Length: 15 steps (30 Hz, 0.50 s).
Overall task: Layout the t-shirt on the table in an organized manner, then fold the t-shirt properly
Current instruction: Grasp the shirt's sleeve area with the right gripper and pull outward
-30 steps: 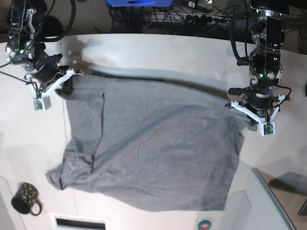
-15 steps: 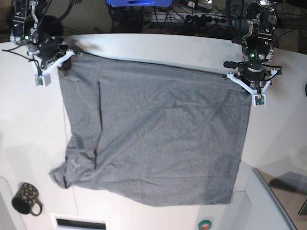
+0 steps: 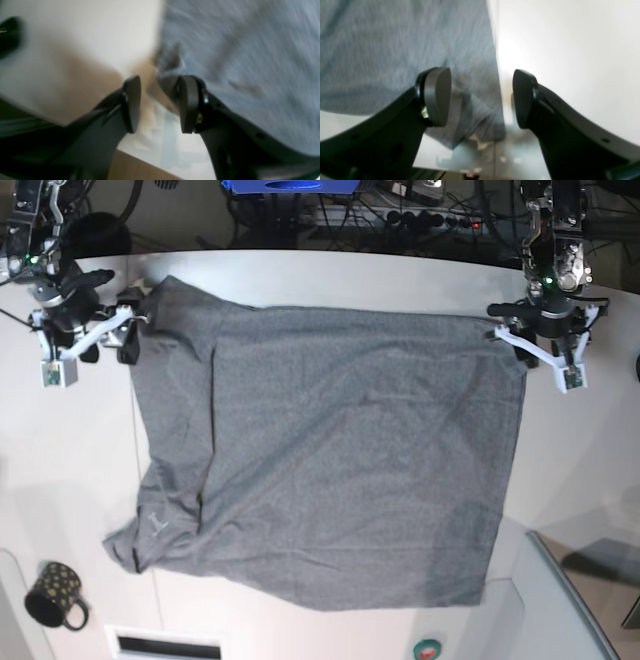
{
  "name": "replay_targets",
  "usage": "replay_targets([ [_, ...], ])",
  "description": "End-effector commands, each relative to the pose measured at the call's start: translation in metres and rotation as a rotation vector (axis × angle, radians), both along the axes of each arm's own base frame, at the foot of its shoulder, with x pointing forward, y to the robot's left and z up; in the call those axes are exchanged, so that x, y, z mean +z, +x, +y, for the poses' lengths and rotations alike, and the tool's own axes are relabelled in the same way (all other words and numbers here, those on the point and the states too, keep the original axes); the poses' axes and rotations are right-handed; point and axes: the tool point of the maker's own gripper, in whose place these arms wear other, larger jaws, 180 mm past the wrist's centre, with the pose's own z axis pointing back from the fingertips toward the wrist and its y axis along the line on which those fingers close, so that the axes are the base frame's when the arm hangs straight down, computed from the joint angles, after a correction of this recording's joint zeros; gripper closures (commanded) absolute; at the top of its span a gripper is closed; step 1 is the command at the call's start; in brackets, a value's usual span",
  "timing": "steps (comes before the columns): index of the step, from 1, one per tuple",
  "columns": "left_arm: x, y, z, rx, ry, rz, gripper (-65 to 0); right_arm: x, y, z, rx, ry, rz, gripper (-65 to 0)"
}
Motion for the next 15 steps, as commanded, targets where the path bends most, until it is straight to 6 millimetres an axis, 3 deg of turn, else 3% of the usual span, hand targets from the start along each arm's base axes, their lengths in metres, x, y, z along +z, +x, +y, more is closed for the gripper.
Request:
replay_targets([
  [1, 0.017, 0.009, 0.007, 0.017, 0.022, -0.062, -24.5, 0.02, 0.025, -0.003, 0.018, -0.016, -0.082, -36.9],
  [6, 0.027, 0.04, -0.001, 0.062, -0.028, -0.148, -22.2, 0.023, 0.114, 0.001, 0.123, -0.075, -0.124, -36.9],
  [8, 0.018, 0.05, -0.004, 0.084, -0.058, -0.149, -9.7, 0.02, 0.142, 0.002, 0.13, -0.087, -0.116, -36.9],
  [9, 0.009, 0.055, -0.005, 0.1, -0.072, -0.134, 0.0, 0.018, 0.155, 0.003, 0.131, -0.082, -0.106, -36.9],
  [15, -0.052, 0.052, 0.0, 0.17, -0.127, 0.014, 0.0, 0.016, 0.196, 0.022, 0.166, -0.057, -0.081, -36.9],
])
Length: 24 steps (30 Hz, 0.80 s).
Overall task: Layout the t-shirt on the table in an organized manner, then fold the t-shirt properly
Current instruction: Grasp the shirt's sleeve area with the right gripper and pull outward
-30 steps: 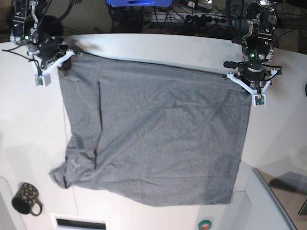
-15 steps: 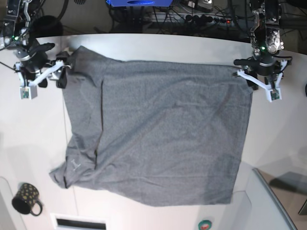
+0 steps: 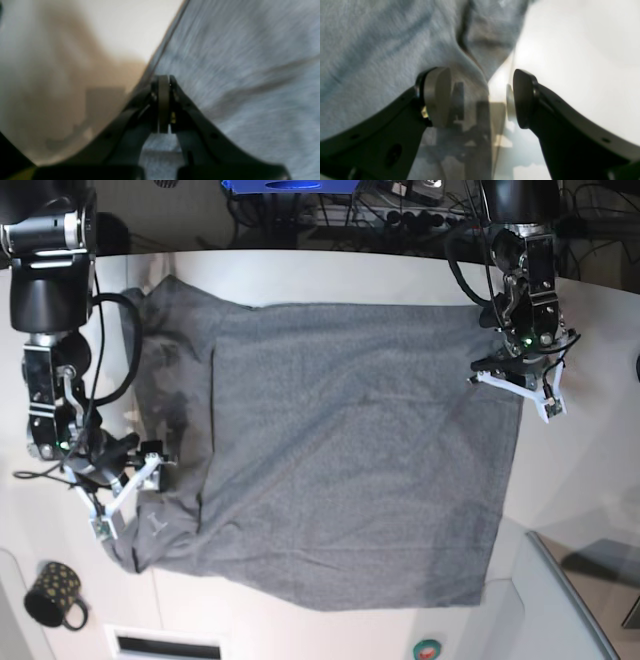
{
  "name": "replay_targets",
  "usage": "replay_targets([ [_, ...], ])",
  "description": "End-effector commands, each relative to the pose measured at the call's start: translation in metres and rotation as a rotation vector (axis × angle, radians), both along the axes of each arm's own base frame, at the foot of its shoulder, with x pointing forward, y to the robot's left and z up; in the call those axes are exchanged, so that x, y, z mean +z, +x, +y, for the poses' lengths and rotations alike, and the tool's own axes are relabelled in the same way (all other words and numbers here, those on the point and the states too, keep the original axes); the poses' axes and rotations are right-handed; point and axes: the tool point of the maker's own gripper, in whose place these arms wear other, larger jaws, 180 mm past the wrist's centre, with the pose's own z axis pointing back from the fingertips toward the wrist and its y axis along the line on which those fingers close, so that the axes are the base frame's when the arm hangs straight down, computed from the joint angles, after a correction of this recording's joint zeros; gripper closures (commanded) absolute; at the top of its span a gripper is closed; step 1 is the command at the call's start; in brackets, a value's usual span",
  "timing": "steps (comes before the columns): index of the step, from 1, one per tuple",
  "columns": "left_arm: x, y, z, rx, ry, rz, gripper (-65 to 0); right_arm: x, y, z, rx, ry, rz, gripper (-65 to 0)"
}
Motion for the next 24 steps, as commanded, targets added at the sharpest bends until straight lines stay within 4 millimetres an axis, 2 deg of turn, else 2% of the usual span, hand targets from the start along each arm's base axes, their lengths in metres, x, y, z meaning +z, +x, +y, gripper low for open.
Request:
replay_targets([
  [1, 0.007, 0.007, 0.009, 0.007, 0.029, -0.024, 0.0, 0.023, 0.021, 0.004, 0.002, 0.014, -0.079, -36.9],
  [5, -0.005, 0.001, 0.017, 0.0, 0.075, -0.047, 0.0, 0.032, 0.034, 0.019, 0.012, 0.039, -0.098, -36.9],
  [7, -0.011, -0.004, 0.023, 0.001, 0.093, -0.039, 0.0, 0.027, 0.04, 0.028, 0.009, 0.062, -0.08, -36.9],
  [10, -0.025, -0.015, 0.027, 0.008, 0.092, 0.003, 0.0, 0.016, 0.049, 0.025, -0.017, 0.083, -0.07, -36.9],
  [13, -0.03, -0.02, 0.027, 0.01, 0.089, 0.018, 0.0, 0.008, 0.05, 0.023, -0.033, 0.093, -0.056, -35.3],
  [14, -0.03, -0.02, 0.027, 0.012, 0.089, 0.02, 0.0, 0.005, 0.049, 0.023, -0.034, 0.093, -0.049, -31.1],
  [15, -0.03, -0.02, 0.027, 0.012, 0.089, 0.02, 0.0, 0.004, 0.048, 0.023, -0.035, 0.095, -0.043, -24.2],
  [18, -0.03, -0.021, 0.028, 0.015, 0.089, 0.019, 0.0, 0.001, 0.046, 0.022, -0.043, 0.1, -0.035, 0.0],
  [21, -0.03, -0.02, 0.028, 0.013, 0.089, 0.019, 0.0, -0.008, 0.035, 0.018, -0.044, 0.093, -0.001, -2.1],
  [22, -0.03, -0.021, 0.028, 0.015, 0.089, 0.019, 0.0, -0.007, 0.034, 0.015, -0.054, 0.095, -0.002, -0.8],
  [24, -0.03, -0.021, 0.029, 0.016, 0.089, 0.02, 0.0, -0.005, 0.027, -0.006, -0.102, 0.093, -0.004, -0.2],
])
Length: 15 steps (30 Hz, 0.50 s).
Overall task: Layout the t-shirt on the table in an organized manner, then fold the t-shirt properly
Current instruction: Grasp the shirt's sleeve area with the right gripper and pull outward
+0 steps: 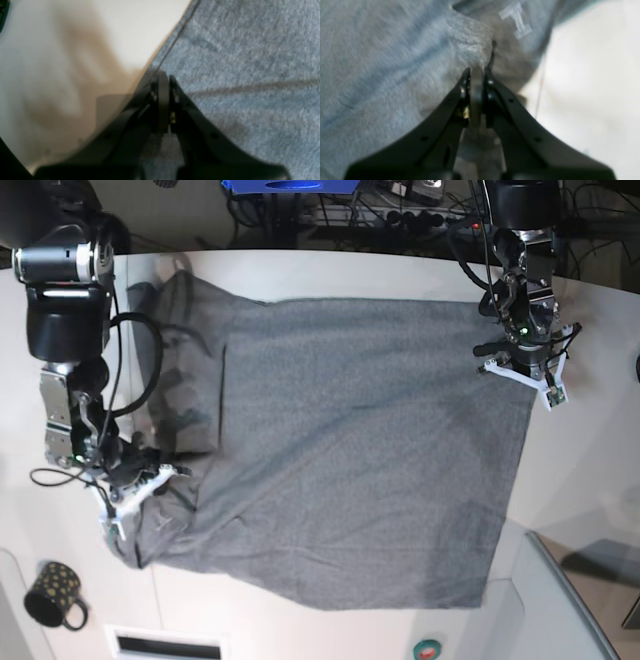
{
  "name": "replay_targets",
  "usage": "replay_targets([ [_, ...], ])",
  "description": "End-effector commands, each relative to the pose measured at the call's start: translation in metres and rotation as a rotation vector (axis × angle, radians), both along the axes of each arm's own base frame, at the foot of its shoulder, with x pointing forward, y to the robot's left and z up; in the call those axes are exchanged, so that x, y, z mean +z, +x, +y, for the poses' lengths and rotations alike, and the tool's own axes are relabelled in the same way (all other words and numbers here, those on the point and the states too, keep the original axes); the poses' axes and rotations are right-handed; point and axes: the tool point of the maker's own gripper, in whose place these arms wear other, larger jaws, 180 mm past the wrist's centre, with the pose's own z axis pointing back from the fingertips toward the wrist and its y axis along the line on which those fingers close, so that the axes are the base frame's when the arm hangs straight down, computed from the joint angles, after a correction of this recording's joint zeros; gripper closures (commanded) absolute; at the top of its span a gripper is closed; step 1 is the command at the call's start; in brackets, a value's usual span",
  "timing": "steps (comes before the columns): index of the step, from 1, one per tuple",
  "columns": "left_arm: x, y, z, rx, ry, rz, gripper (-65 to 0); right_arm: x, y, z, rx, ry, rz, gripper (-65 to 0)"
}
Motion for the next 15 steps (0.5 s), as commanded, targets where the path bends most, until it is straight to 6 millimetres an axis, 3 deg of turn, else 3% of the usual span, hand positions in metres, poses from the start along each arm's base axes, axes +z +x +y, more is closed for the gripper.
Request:
replay_targets([
  [1, -0.007, -0.011, 0.002, 0.021, -0.021, 0.049, 0.0, 0.022, 0.015, -0.026, -0.041, -0.022, -0.067, -0.2],
  [6, -0.009, -0.015, 0.002, 0.021, -0.019, 0.058, 0.0, 0.026, -0.004, -0.08, -0.131, -0.066, -0.051, -0.2],
  [10, -0.008, -0.018, 0.007, 0.018, -0.008, 0.063, 0.0, 0.021, -0.018, -0.11, -0.151, -0.118, -0.026, -0.2],
  [15, -0.007, -0.018, 0.009, 0.021, -0.006, 0.063, 0.0, 0.029, -0.023, -0.143, -0.171, -0.181, -0.019, -0.2],
])
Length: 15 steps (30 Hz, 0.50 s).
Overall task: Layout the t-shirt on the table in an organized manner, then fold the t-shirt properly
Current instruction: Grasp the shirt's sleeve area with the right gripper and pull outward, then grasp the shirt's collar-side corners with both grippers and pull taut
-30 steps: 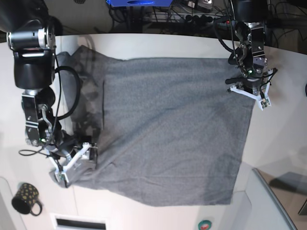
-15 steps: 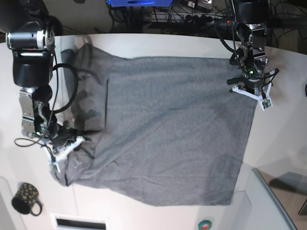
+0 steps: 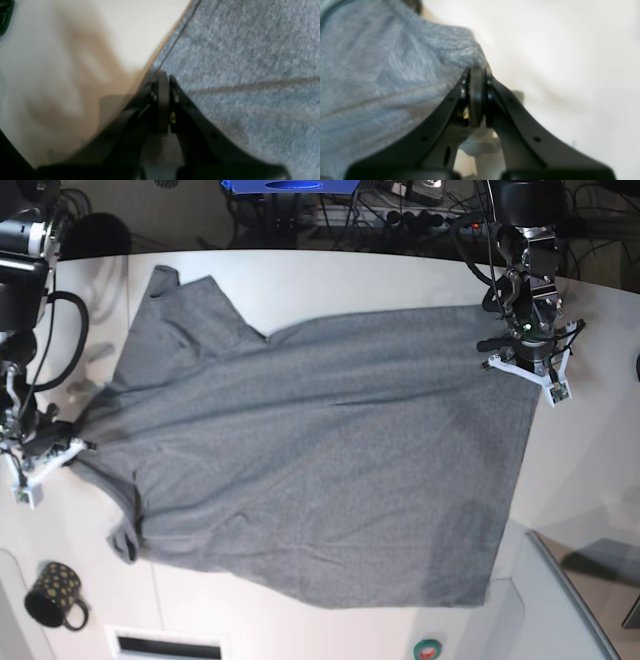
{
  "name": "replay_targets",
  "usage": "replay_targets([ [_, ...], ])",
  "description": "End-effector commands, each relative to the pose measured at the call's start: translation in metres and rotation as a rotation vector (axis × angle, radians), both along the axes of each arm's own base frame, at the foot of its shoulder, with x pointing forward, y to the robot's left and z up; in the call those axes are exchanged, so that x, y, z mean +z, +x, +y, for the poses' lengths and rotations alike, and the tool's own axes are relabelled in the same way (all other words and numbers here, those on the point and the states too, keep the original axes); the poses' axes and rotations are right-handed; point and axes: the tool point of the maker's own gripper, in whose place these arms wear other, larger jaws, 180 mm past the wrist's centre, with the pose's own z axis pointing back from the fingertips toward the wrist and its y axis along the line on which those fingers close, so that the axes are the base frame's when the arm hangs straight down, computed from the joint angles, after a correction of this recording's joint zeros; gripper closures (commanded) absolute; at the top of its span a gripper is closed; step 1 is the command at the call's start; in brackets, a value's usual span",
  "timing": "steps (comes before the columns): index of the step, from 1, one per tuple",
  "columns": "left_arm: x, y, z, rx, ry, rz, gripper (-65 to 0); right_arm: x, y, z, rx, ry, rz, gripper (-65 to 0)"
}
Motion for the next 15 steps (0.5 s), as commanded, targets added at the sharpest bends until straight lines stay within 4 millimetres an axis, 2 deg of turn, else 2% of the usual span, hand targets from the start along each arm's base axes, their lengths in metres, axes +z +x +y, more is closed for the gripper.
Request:
replay_targets([
  [1, -0.006, -0.012, 0.003, 0.023, -0.019, 0.051, 0.0, 0.021, 0.017, -0.013, -0.013, -0.022, -0.066, -0.3],
  [4, -0.004, -0.01, 0.003, 0.021, -0.019, 0.044, 0.0, 0.009, 0.002, -0.013, -0.009, -0.017, 0.019, -8.3],
  [5, 0.0, -0.008, 0.003, 0.019, -0.017, 0.034, 0.0, 0.008, -0.001, -0.01, -0.002, -0.014, 0.046, -13.4],
  [8, 0.016, -0.002, 0.0, 0.003, -0.007, -0.016, 0.0, 0.016, -0.012, 0.002, 0.037, -0.022, 0.094, -34.4],
  [10, 0.031, 0.007, -0.002, -0.011, 0.004, -0.059, 0.0, 0.031, -0.015, 0.017, 0.065, -0.03, 0.05, -44.0],
  [11, 0.038, 0.008, -0.003, -0.019, 0.011, -0.077, 0.0, 0.038, -0.021, 0.021, 0.062, -0.033, 0.024, -45.6],
  [13, 0.055, 0.012, -0.006, -0.036, 0.024, -0.121, 0.0, 0.055, -0.038, 0.032, 0.056, -0.038, -0.024, -44.6],
  [15, 0.067, 0.01, -0.01, -0.057, 0.036, -0.147, 0.0, 0.061, -0.058, 0.052, 0.077, -0.033, -0.035, -42.0],
])
